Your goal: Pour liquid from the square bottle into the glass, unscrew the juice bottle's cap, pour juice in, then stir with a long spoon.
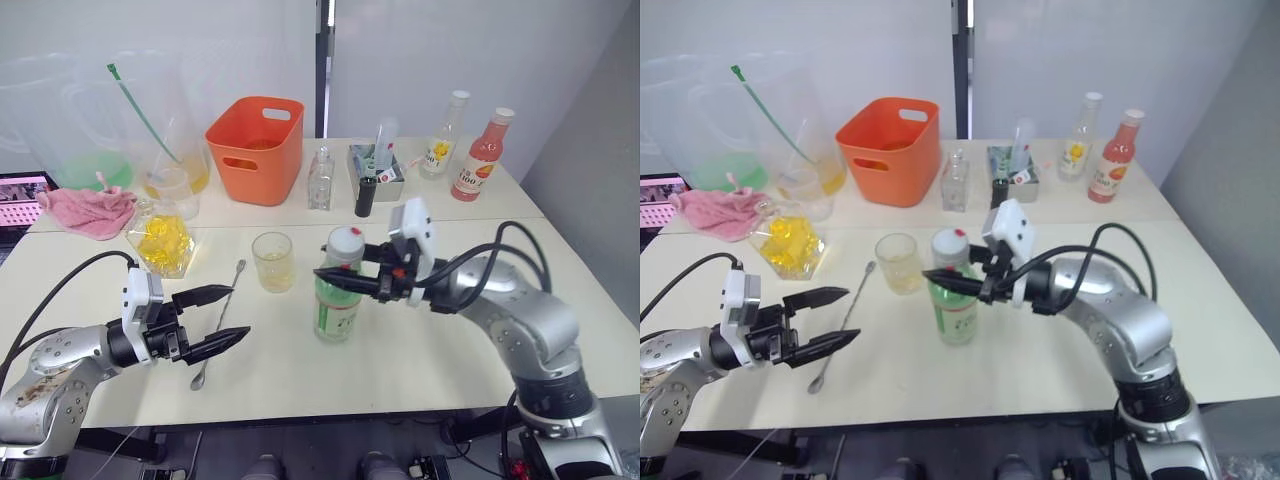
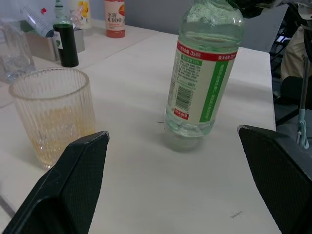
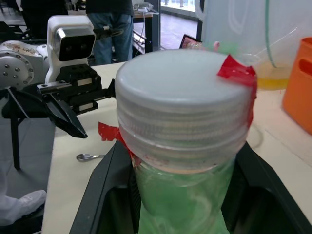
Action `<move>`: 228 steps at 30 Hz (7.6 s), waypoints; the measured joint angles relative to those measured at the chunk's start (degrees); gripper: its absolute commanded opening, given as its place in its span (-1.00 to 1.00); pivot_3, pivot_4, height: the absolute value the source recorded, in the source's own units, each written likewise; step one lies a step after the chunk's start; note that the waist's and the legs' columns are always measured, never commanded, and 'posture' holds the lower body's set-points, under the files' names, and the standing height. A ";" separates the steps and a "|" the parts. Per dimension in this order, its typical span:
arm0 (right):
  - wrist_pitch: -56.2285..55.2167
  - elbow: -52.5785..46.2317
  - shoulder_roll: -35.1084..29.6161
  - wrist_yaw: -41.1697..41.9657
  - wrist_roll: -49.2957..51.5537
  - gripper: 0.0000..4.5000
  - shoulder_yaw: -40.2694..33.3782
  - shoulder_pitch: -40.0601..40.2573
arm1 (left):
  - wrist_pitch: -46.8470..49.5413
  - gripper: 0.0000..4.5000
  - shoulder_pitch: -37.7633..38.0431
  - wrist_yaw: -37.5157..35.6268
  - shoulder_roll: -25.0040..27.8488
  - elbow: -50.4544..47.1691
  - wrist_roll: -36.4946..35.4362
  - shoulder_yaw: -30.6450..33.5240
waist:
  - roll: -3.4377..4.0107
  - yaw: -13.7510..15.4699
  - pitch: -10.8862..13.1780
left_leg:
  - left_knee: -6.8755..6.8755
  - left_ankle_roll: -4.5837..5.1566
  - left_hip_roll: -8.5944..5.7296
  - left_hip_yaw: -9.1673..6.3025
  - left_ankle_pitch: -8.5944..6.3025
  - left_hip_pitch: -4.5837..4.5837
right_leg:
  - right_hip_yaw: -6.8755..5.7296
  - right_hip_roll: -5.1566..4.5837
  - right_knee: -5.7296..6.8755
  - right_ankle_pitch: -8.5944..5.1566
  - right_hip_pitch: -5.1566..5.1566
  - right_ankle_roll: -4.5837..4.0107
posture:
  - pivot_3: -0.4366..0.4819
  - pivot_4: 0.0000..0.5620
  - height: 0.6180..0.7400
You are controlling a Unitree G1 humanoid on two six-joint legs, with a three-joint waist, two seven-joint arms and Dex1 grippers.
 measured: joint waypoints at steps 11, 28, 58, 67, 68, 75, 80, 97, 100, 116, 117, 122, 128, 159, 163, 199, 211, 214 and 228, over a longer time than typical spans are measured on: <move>-4.05 2.27 3.72 0.50 -6.26 -0.35 4.88 -0.63 | 0.86 1.00 1.70 0.55 1.17 -1.71 -0.01 0.66 | -0.01 -0.13 0.00 | 0.01 -0.04 0.01 -0.01 0.03 0.04 | -0.01 0.03 0.01 0.00 0.02 0.00 | -0.05 -0.47 1.00; -9.21 6.03 2.85 7.34 -7.15 0.99 3.89 0.74 | 1.89 1.00 1.70 2.46 2.00 -3.79 -1.05 2.52 | -0.05 -0.16 -0.03 | 0.00 -0.04 0.02 -0.01 0.03 0.19 | -0.02 0.04 0.04 0.01 0.12 -0.01 | -0.05 -0.47 1.00; -34.20 47.88 -6.59 45.34 0.26 0.99 16.63 -24.84 | 2.68 1.00 5.09 4.10 2.50 -6.92 -1.96 3.73 | -0.06 -0.21 -0.01 | -0.02 -0.04 0.05 0.04 0.01 0.27 | -0.05 -0.02 0.03 0.02 0.10 -0.04 | -0.05 -0.47 1.00; -36.78 50.79 -5.75 45.40 6.25 0.99 22.94 -28.43 | 4.77 1.00 9.63 5.78 2.96 -11.07 -2.68 7.81 | -0.06 -0.28 0.00 | -0.03 -0.04 0.08 0.03 0.01 0.30 | -0.05 -0.01 0.06 0.04 0.09 -0.06 | -0.05 -0.47 1.00; -37.05 51.05 -5.75 45.40 6.52 0.99 23.51 -28.44 | 4.91 1.00 10.22 6.11 2.96 -11.62 -3.01 8.31 | -0.06 -0.27 0.00 | -0.03 -0.04 0.06 0.03 0.01 0.30 | -0.05 -0.03 0.06 0.04 0.09 -0.06 | -0.05 -0.47 1.00; -38.70 52.16 -4.61 45.43 8.80 0.99 25.37 -30.36 | 5.22 1.00 11.50 7.23 2.96 -12.90 -4.18 9.74 | -0.05 -0.25 0.00 | -0.03 -0.04 0.08 0.03 0.01 0.31 | -0.05 0.00 0.06 0.04 0.08 -0.07 | -0.05 -0.47 1.00; -41.74 55.84 -1.90 45.45 8.37 0.99 27.34 -30.85 | 5.37 1.00 12.54 7.73 2.96 -13.96 -4.21 9.76 | -0.05 -0.32 0.00 | -0.05 -0.05 0.09 0.04 0.01 0.31 | -0.05 0.01 0.06 0.06 0.07 -0.10 | -0.05 -0.47 1.00; -41.14 56.64 -2.65 45.61 10.65 -0.32 27.56 -29.53 | 5.67 1.00 12.54 10.09 2.55 -15.24 -4.66 9.68 | -0.05 -0.06 0.00 | -0.05 -0.05 0.06 0.03 0.01 0.29 | -0.06 -0.03 0.05 0.06 0.07 -0.10 | -0.05 -0.47 1.00; -40.03 54.87 -2.90 45.62 9.48 -0.32 24.43 -27.30 | 6.14 1.00 10.93 10.55 2.39 -15.25 -5.76 9.29 | -0.05 -0.03 0.00 | -0.04 -0.05 0.06 0.02 0.01 0.27 | -0.08 -0.03 0.04 0.06 0.06 -0.10 | -0.05 -0.47 1.00; 2.53 0.76 -9.64 -8.42 8.66 -0.32 -0.99 -2.93 | 6.97 1.00 -3.65 3.59 4.45 -6.28 -5.40 -1.38 | -0.06 0.20 0.00 | -0.01 -0.04 0.03 -0.01 0.03 -0.06 | -0.10 0.02 0.07 0.06 -0.18 -0.10 | -0.05 -0.47 1.00; 4.52 -0.92 -9.14 -10.68 9.50 -0.32 -1.72 -2.48 | 6.91 1.00 -4.37 2.94 4.43 -5.69 -5.16 -2.11 | -0.06 0.10 0.00 | -0.01 -0.04 0.03 -0.01 0.03 -0.06 | -0.10 0.02 0.07 0.06 -0.18 -0.09 | -0.05 -0.47 1.00; 12.55 -7.72 -3.95 -22.73 13.88 -0.32 -5.50 3.50 | 6.03 1.00 -8.90 -0.84 4.40 -1.03 -3.28 -5.74 | -0.08 0.06 -0.01 | -0.01 -0.03 0.02 -0.04 0.03 -0.05 | -0.12 0.04 0.05 0.06 -0.11 -0.09 | -0.05 -0.47 1.00; 14.72 -11.78 0.54 -30.65 15.70 0.15 -8.99 8.26 | 5.46 1.00 -11.91 -3.90 4.32 2.35 -1.62 -7.65 | -0.10 -0.07 -0.03 | 0.00 -0.03 0.05 -0.06 0.03 0.03 | -0.12 0.08 0.01 0.05 0.01 -0.08 | -0.05 -0.47 1.00; -21.70 33.36 -3.96 42.55 -5.01 0.98 5.16 -16.88 | 4.81 1.00 -0.25 2.89 3.06 -5.18 -1.19 -0.33 | -0.12 0.26 -0.01 | 0.00 0.01 0.04 -0.04 0.05 0.15 | -0.16 -0.02 0.03 0.06 0.09 -0.09 | -0.05 -0.47 1.00; -21.35 34.28 -2.47 43.43 -5.34 0.75 5.22 -16.92 | 4.61 1.00 1.22 3.10 3.04 -5.51 -1.18 0.81 | -0.11 0.56 -0.01 | 0.02 0.00 0.01 -0.03 0.05 0.16 | -0.16 -0.05 0.01 0.09 0.10 -0.04 | -0.05 -0.47 1.00; 8.11 2.19 0.80 1.97 -4.12 -0.32 0.22 -4.91 | 3.19 1.00 -8.36 -0.50 2.78 -1.61 -0.66 -5.30 | -0.11 -0.21 -0.01 | 0.02 0.01 0.04 -0.05 0.05 0.03 | -0.14 0.06 0.09 0.09 -0.05 -0.05 | -0.05 -0.47 1.00; 8.32 -1.11 -1.82 2.93 -1.81 0.88 0.99 -3.96 | 4.86 1.00 -9.89 -0.56 3.19 -1.62 0.05 -6.08 | -0.11 -0.23 -0.01 | 0.02 0.01 0.04 -0.04 0.05 0.06 | -0.14 0.05 0.08 0.09 -0.01 -0.05 | -0.05 -0.47 1.00; 8.10 -0.98 -5.18 5.73 -0.42 0.99 -0.97 -6.10 | 4.88 1.00 -10.15 -0.75 3.19 -1.63 0.06 -6.11 | -0.11 -0.17 -0.01 | 0.02 0.01 0.05 -0.05 0.05 0.07 | -0.15 0.06 0.02 0.09 0.02 -0.05 | -0.05 -0.47 1.00; 9.04 2.80 -17.79 11.59 17.51 0.99 -26.73 -4.15 | 5.24 1.00 -20.36 -4.25 1.76 2.39 0.16 -12.05 | -0.19 0.76 -0.03 | 0.05 0.04 0.00 -0.06 0.04 0.00 | -0.19 0.02 -0.05 0.08 0.11 -0.04 | -0.05 -0.47 1.00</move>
